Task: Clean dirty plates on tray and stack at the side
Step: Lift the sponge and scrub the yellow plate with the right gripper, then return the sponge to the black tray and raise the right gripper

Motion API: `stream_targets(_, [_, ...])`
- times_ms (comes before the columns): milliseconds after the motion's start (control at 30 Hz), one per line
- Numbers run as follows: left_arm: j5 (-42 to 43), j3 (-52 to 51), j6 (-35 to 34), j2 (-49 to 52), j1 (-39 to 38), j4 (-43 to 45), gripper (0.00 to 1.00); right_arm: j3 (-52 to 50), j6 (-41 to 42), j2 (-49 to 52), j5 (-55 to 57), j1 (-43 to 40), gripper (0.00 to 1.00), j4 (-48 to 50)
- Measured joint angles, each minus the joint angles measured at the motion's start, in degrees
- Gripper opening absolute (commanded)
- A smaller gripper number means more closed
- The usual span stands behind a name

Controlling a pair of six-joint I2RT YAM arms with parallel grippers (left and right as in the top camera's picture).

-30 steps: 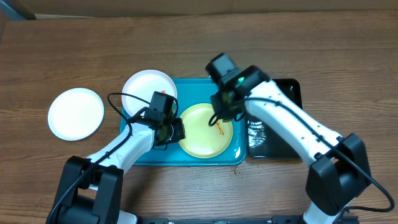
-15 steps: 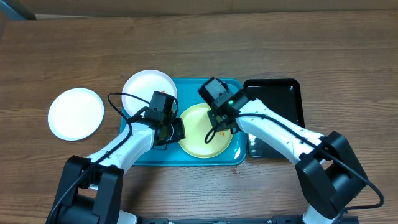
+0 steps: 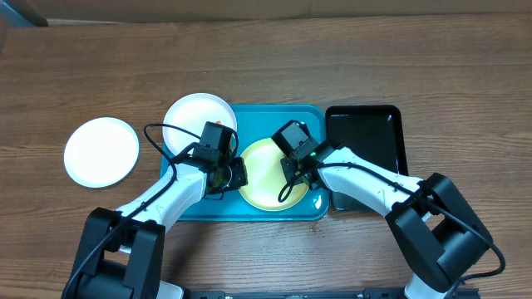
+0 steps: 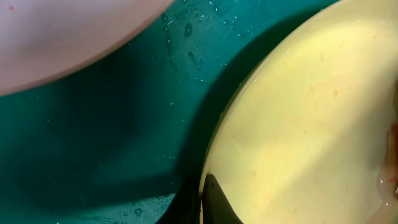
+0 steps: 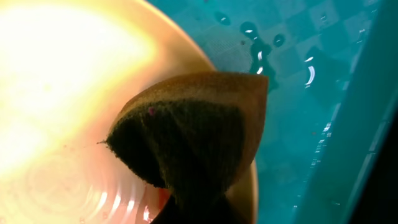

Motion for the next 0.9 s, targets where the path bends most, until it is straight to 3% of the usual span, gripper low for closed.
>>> stream_targets(700, [0.57,0.15,0.02,0.17,0.02,-0.11,0.07,0.35,0.63,0.04,-19.04,-0.5,0.04,0.28])
stream_targets(900, [1.07,0.17,0.11,0.44,0.0,-0.13,0.12,11.04,-0.15,0.83,-27.02,-3.02,0.04,-9.03])
